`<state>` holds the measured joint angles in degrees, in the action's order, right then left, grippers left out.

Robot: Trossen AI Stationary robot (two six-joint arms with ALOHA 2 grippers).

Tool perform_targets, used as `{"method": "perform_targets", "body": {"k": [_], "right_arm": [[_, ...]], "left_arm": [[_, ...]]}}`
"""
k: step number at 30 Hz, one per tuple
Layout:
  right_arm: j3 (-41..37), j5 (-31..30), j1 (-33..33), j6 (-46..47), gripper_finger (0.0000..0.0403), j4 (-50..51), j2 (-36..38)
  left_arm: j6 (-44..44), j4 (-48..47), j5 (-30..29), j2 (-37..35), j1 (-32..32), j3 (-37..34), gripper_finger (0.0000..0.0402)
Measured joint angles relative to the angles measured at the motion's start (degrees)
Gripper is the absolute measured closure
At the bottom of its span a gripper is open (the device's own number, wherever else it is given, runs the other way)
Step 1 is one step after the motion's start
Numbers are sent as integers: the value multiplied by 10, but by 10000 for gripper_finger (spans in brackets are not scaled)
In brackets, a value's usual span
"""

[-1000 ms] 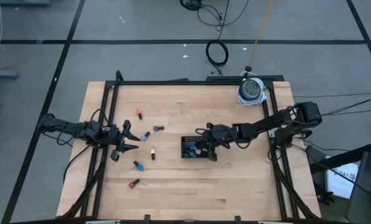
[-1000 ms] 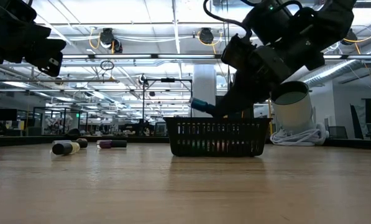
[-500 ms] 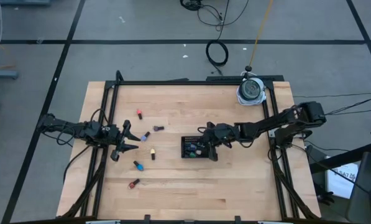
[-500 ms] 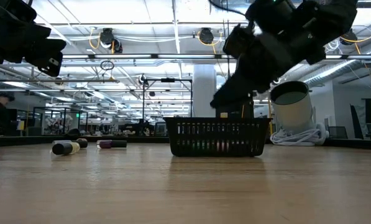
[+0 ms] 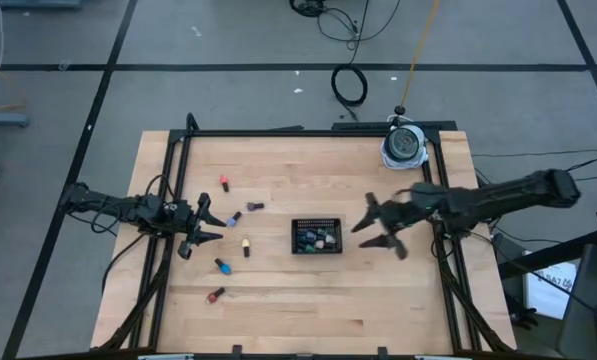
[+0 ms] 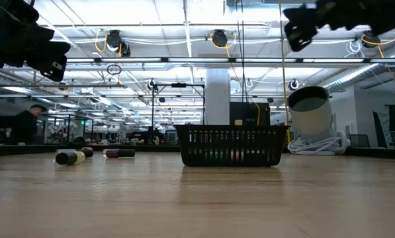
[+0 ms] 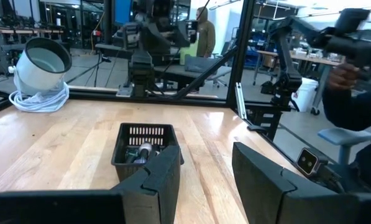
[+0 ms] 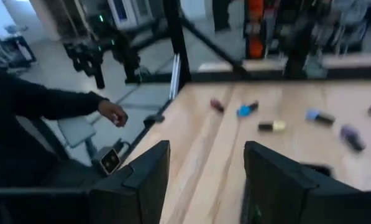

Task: Pick & Place Nail Polish
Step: Put the pink nail polish into the black bin

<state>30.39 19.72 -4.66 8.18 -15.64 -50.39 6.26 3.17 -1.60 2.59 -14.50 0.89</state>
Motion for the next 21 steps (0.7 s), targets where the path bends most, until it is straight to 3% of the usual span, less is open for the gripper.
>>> {"method": "perform_targets", "body": {"k": [3,9,21], "right_arm": [[-56,-9,1,-16,209,0,90],[-158,-163,1,-10,210,3,221],[-227,-166,1,-79,210,14,353]], "left_arm": [[0,0,0,0,0,0,256],[0,0,0,0,0,0,256],[20,12,0,0,0,0,256]]}}
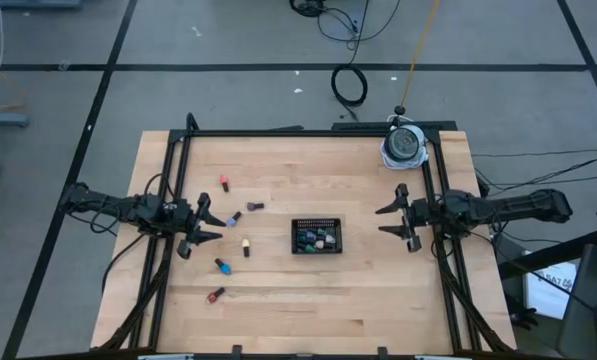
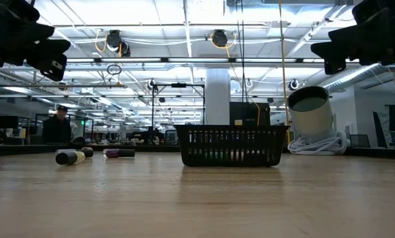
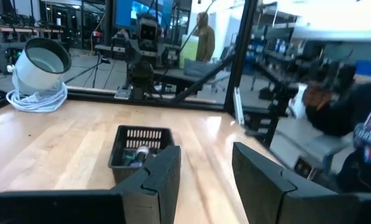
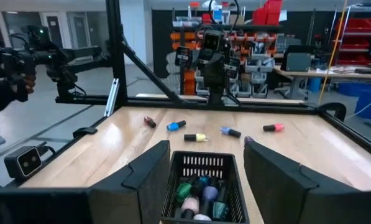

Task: Pick & Place Nail Polish
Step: Put the pink nail polish into the black bin

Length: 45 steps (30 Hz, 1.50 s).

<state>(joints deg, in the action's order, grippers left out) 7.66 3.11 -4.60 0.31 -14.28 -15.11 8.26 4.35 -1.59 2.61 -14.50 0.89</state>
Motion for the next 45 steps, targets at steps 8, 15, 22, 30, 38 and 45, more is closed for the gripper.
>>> {"method": "perform_targets", "body": {"k": [8,15,22,30,38,45], "right_arm": [[-33,-1,0,5,211,-3,62],[-35,1,0,4,207,-11,88],[-36,1,0,1,210,-4,88],[-36,0,0,1,207,0,88],[-36,0,0,1,210,0,88],[-37,0,0,1,210,0,88]], "left_arm": [[24,3,0,0,0,0,256],[13,3,-34,0,0,0,256],[7,2,-178,0,0,0,256],[61,32,-373,0,2,3,256],[304,-217,-431,122,58,110,269],[436,-329,-284,401,160,231,275]]}}
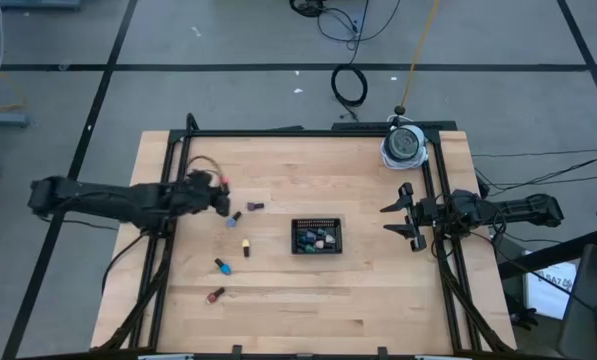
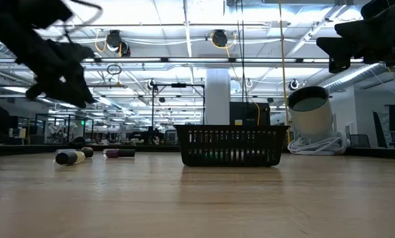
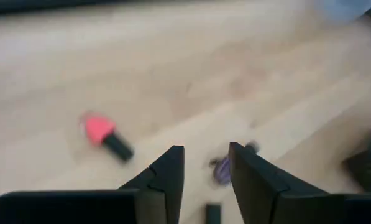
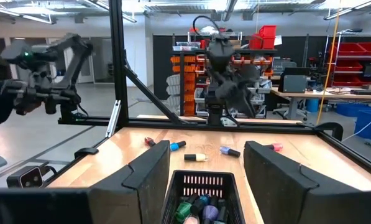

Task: Pick & Place Nail Polish
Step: Put the pink nail polish into the black bin

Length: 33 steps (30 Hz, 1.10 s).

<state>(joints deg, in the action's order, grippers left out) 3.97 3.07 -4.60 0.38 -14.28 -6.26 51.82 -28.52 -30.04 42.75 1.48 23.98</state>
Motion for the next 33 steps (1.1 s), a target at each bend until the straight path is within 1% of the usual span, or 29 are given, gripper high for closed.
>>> {"method": "perform_targets", "body": {"k": [3,6,11,14,18,24,30,33], "right_arm": [[0,0,0,0,210,0,0],[0,0,0,0,208,0,0],[0,0,0,0,207,0,0],[0,0,0,0,210,0,0],[0,0,0,0,209,0,0],[0,0,0,0,207,0,0],[0,0,0,0,210,0,0],[0,0,0,0,208,0,0]], "left_arm": [[13,-42,63,102,49,46,242],[14,-80,109,180,98,81,192],[26,-81,140,260,175,113,113],[39,-78,144,293,208,122,87],[42,-72,146,331,238,122,80],[46,-66,151,382,262,122,98],[35,-8,150,411,277,122,107],[28,3,151,421,281,123,107]]}}
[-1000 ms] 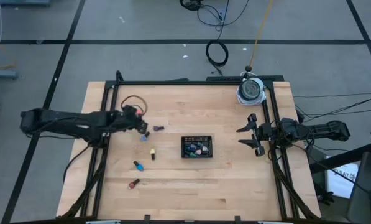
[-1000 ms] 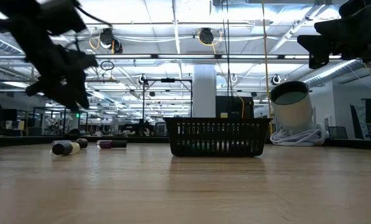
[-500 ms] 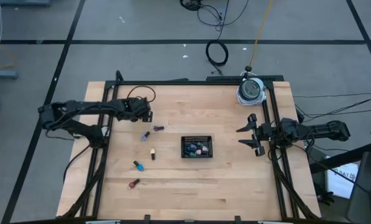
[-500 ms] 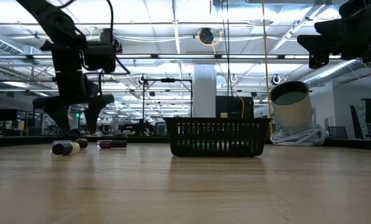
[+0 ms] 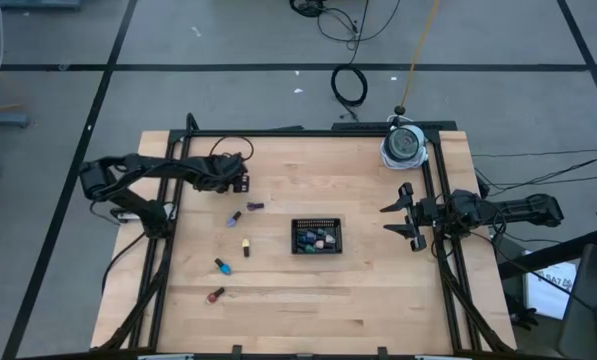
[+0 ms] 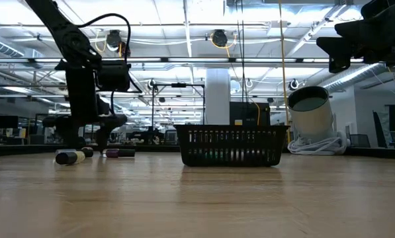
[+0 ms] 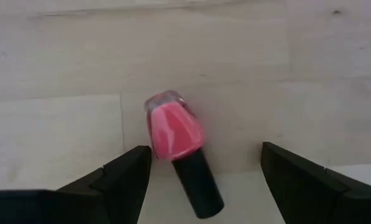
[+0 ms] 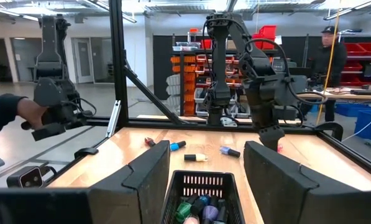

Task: Pick & Place Nail Polish
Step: Put the pink nail polish into the black bin

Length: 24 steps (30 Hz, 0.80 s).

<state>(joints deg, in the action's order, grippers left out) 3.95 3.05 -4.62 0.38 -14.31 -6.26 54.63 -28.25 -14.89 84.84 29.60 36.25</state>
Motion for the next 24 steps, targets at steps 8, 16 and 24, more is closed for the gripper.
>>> {"method": "perform_targets", "body": {"k": [8,16,24], "right_arm": [[0,0,0,0,209,0,0],[0,0,0,0,209,0,0],[0,0,0,0,209,0,0]], "left_arm": [[0,-10,12,19,1,2,108],[28,-46,20,20,-1,2,108],[34,-49,23,20,-5,2,108]]}}
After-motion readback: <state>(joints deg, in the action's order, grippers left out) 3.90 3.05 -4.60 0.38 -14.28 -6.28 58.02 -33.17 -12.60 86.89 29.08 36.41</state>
